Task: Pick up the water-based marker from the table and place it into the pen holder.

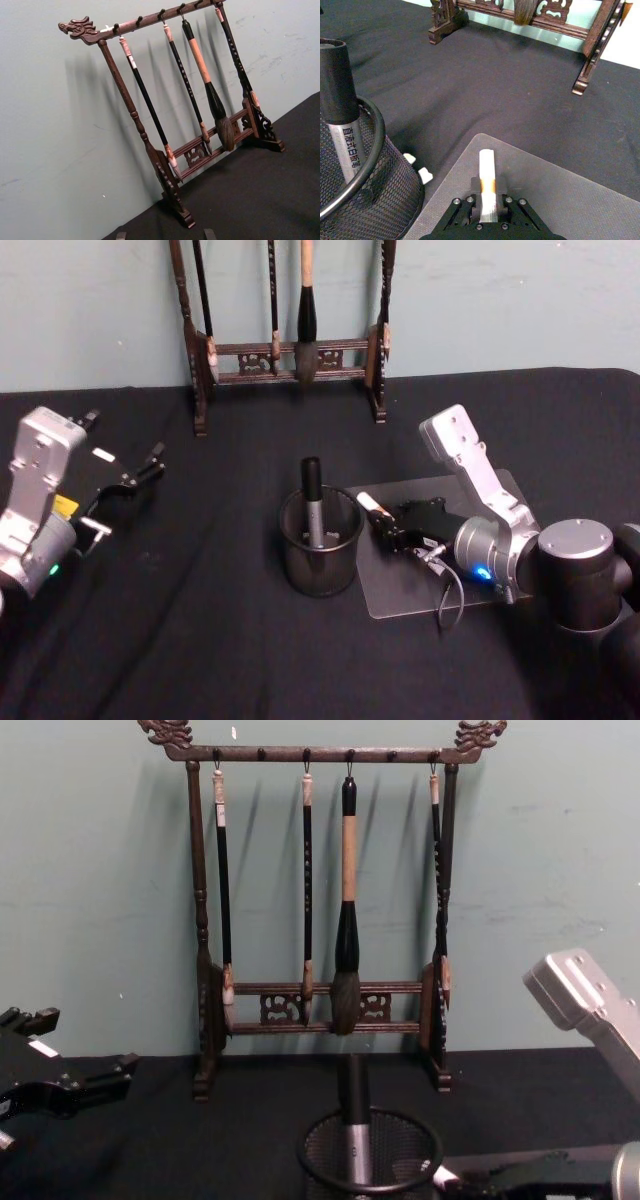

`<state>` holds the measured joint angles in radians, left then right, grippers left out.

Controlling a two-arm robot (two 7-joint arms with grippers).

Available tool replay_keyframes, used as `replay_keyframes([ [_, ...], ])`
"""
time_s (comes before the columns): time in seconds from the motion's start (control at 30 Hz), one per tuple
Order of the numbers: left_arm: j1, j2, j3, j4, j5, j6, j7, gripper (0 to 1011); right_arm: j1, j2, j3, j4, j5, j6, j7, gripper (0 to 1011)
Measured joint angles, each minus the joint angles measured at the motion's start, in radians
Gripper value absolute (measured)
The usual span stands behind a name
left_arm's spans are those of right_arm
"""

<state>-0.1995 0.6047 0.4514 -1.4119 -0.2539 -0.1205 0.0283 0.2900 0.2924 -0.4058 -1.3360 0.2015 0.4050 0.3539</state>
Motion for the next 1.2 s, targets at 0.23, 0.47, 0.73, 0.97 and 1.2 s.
replay_keyframes([
  [0.23, 0.000, 0.000, 0.000, 0.000, 0.000, 0.000, 0.000, 1001, -0.002, 0.004, 0.000, -0.002, 0.002, -0.018, 0.009, 178],
  [0.47, 0.000, 0.000, 0.000, 0.000, 0.000, 0.000, 0.000, 1001, -0.017, 0.007, 0.028, -0.027, 0.029, -0.098, 0.014, 178],
  [0.73, 0.000, 0.000, 0.000, 0.000, 0.000, 0.000, 0.000, 1001, -0.045, 0.010, 0.067, -0.060, 0.084, -0.251, 0.038, 178],
  [0.97, 0.000, 0.000, 0.000, 0.000, 0.000, 0.000, 0.000, 1001, -0.071, 0.018, 0.076, -0.073, 0.135, -0.404, 0.086, 178],
  [1.2, 0.000, 0.000, 0.000, 0.000, 0.000, 0.000, 0.000, 1001, -0.079, 0.008, 0.070, -0.055, 0.184, -0.577, 0.154, 178],
])
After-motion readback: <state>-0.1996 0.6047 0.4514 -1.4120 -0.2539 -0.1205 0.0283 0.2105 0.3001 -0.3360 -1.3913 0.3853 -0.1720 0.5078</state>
